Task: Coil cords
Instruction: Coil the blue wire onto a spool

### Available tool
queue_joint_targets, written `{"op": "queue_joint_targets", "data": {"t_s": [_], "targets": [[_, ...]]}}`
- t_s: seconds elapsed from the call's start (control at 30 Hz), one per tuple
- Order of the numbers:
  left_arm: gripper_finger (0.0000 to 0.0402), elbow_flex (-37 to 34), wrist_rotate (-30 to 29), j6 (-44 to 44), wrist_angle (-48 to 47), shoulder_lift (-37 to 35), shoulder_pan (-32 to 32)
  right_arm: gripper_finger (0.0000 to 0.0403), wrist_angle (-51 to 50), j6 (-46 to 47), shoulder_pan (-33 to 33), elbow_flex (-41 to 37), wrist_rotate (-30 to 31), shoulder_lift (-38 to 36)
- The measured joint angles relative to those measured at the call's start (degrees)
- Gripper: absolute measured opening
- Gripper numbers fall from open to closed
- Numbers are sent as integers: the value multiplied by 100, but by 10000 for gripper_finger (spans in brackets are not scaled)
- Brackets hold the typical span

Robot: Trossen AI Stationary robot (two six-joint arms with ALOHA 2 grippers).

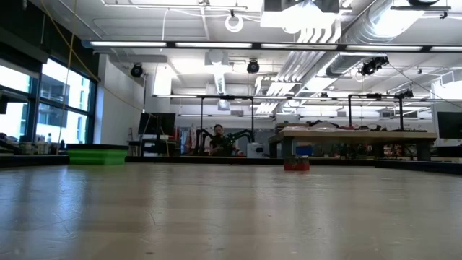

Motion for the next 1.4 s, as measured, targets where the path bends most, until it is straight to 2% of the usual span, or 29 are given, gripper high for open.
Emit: {"op": "queue_joint_targets", "data": {"t_s": [0.17, 0.27, 0.33, 0.53, 0.73, 0.93, 1.23, 1.4], "targets": [[80, -1666, 118, -492, 2176, 67, -71, 0, 4, 5, 0, 0, 0, 12], [98, -2032, 205, -550, 3592, 275, -166, 0, 6, 3, 0, 0, 3, 7], [116, -2032, 225, -663, 4034, 441, -231, 0, 1, 16, 0, 0, 4, 10], [169, -2055, 97, -884, 4392, 820, -488, 0, 3, 87, 0, 0, 5, 7], [197, -2049, 39, -991, 5067, 1118, -761, 0, -1, 100, -76, 0, 59, 7], [202, -2045, -149, -902, 5255, 1150, -1002, 0, -21, 99, -76, 0, 60, 7], [202, -2041, -303, -792, 5530, 1171, -1014, 0, -35, 101, -76, 0, 56, 7], [202, -2038, -257, -821, 6087, 1341, -1014, 0, -32, 99, -74, 0, 52, 5]]}}
